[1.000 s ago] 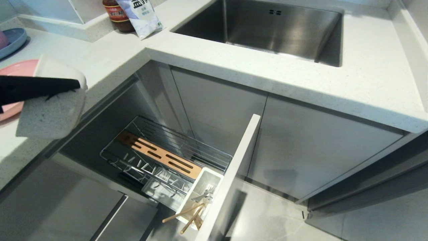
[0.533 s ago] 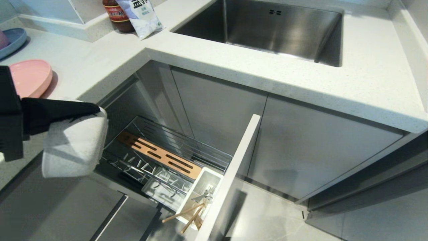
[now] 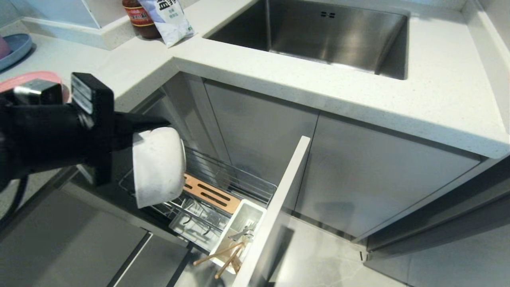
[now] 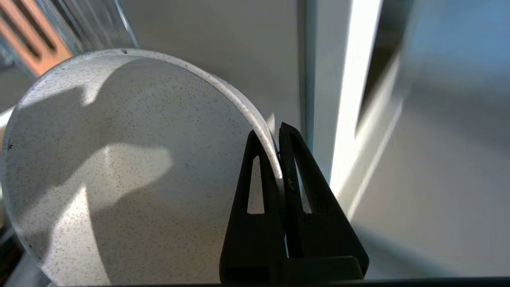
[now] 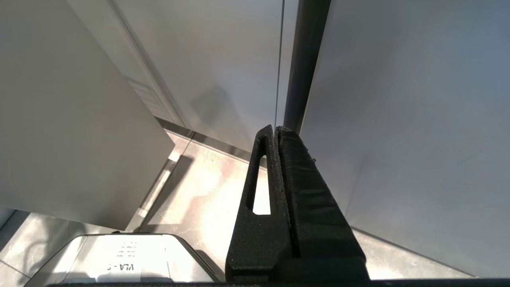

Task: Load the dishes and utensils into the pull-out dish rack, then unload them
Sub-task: Pick up the bowl and place it in the cupboard

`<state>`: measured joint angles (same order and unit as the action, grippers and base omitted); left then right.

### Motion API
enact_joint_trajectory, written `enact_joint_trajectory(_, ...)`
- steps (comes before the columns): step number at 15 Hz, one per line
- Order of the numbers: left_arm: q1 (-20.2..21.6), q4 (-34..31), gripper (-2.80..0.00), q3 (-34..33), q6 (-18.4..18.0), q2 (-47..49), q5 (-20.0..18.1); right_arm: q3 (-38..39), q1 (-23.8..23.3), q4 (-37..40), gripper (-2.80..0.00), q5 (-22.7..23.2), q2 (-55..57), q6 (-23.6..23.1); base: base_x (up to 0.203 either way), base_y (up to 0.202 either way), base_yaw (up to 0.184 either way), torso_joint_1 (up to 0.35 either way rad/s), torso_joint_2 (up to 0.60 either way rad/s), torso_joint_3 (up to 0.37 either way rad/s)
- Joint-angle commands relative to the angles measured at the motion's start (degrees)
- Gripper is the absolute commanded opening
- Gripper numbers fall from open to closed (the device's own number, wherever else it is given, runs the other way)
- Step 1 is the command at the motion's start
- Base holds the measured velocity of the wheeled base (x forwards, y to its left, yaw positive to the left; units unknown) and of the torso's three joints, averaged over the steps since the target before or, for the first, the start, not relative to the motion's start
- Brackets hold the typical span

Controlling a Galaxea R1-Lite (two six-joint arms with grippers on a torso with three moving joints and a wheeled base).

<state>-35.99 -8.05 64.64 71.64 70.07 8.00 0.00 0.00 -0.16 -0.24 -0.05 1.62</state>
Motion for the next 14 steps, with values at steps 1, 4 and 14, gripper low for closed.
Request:
enact_joint_trajectory(1,0.0,10.1,-2.8,-2.8,3.4,8.5,7.5,0.1,0.0,0.0,-2.8,0.0,-0.1,0.0,0.0,0.0,0.0,0.0,0.0,0.0)
enact_joint_trajectory(4,0.7,19.8,-2.8,-5.8,6.8,15.3,13.4,0.1,0.0,0.0,-2.8,0.0,-0.1,0.0,0.0,0.0,0.0,0.0,0.0,0.0)
enact_joint_trajectory(14,5.6,51.6,-2.8,-19.5,11.8,27.1,14.2,0.1,0.0,0.0,-2.8,0.0,-0.1,0.0,0.0,0.0,0.0,0.0,0.0,0.0)
